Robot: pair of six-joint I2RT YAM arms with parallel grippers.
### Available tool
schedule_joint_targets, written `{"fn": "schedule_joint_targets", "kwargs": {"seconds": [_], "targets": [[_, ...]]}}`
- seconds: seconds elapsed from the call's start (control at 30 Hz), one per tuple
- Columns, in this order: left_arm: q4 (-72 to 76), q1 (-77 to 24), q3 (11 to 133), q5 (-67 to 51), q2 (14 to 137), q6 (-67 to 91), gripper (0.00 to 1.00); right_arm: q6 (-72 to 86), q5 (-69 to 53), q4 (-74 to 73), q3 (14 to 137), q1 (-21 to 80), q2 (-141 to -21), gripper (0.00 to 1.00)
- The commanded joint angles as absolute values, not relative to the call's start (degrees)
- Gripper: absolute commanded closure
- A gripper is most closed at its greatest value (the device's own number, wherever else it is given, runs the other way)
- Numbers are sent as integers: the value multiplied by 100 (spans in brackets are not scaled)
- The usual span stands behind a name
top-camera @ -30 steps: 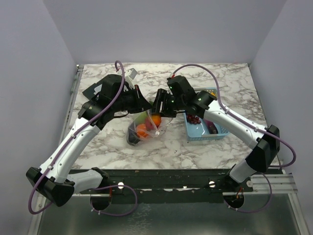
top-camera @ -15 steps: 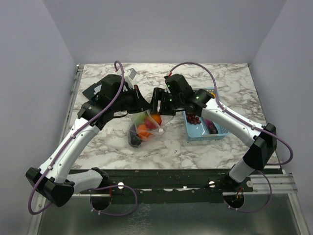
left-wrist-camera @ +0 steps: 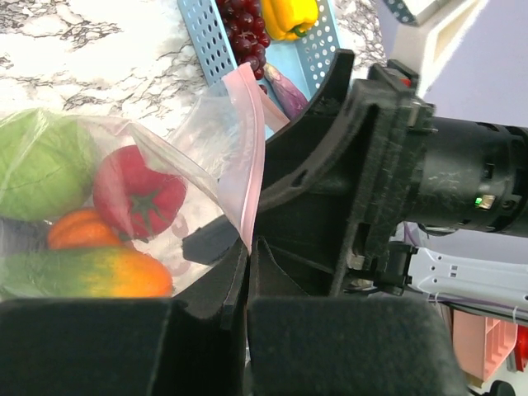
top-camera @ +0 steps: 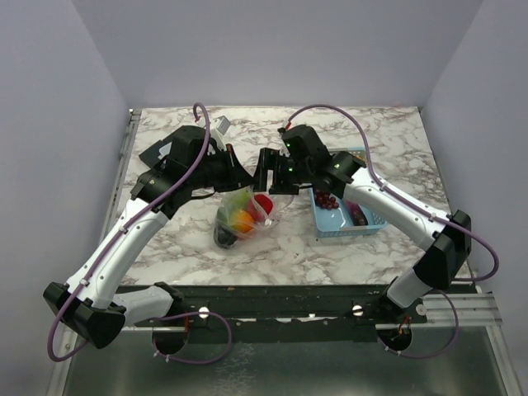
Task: Place the food in the zip-top bag and seal the zipper
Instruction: Place the fake fruit in the zipper food storage bag, then adjust the zipper food storage bag at the center of the board.
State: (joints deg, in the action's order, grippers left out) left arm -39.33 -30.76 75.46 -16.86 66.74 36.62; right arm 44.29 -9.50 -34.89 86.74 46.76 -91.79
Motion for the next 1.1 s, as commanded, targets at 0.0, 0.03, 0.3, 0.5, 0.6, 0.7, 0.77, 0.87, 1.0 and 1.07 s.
{"fn": "schedule_joint_targets", "kwargs": {"seconds": [0.0, 0.03, 0.3, 0.5, 0.6, 0.7, 0.77, 0.87, 1.0, 1.07], "targets": [[-3575, -3138, 7602, -1652, 6693, 3675, 100, 4252, -1422, -3258, 8723, 4843, -8773, 22], [-3577, -3138, 7610, -1652, 6697, 3674, 100, 4210, -1386, -3340, 8765, 4843, -8726, 23], [-3586, -3142, 7635, -1626, 6729, 3674, 100, 3938, -867, -3948, 8983, 4838, -8175, 25], [-3587, -3138, 7659, -1625, 6762, 3687, 100, 3779, -182, -4438, 9046, 4839, -7652, 26], [-3595, -3142, 7679, -1631, 6776, 3691, 100, 3733, 172, -4622, 8964, 4841, -7446, 27], [-3595, -3138, 7707, -1634, 6785, 3699, 100, 3711, 493, -4794, 8833, 4842, -7293, 28], [-3603, -3138, 7713, -1625, 6794, 3707, 100, 3721, 684, -4877, 8715, 4844, -7185, 29], [-3609, -3138, 7731, -1628, 6794, 3724, 100, 3748, 962, -4929, 8455, 4835, -7020, 30], [-3629, -3139, 7749, -1634, 6792, 3738, 100, 3822, 1158, -4947, 8127, 4834, -6871, 31], [-3639, -3138, 7758, -1634, 6785, 3742, 100, 3920, 1257, -4895, 7904, 4835, -6806, 31]]}}
